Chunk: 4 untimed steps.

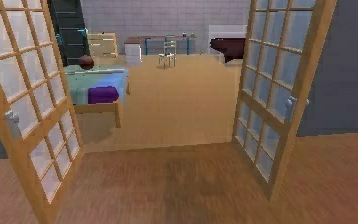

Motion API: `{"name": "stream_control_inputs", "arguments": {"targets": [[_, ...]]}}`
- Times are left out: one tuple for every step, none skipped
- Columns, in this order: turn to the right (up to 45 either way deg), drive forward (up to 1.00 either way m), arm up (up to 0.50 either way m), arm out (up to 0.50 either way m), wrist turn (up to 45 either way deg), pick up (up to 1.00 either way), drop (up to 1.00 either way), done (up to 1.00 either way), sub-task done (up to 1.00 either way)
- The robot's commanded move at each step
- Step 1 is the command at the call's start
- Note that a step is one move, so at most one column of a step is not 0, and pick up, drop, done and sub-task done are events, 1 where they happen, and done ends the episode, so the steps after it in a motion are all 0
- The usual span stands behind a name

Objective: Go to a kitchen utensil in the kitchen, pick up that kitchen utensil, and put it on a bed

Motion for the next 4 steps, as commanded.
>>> {"name": "stream_control_inputs", "arguments": {"targets": [[-3.0, 0.0, 0.0, 0.0, 0.0, 0.0, 0.0, 0.0, 0.0], [0.0, 1.0, 0.0, 0.0, 0.0, 0.0, 0.0, 0.0, 0.0], [0.0, 1.0, 0.0, 0.0, 0.0, 0.0, 0.0, 0.0, 0.0], [-3.0, 0.0, 0.0, 0.0, 0.0, 0.0, 0.0, 0.0, 0.0]]}}
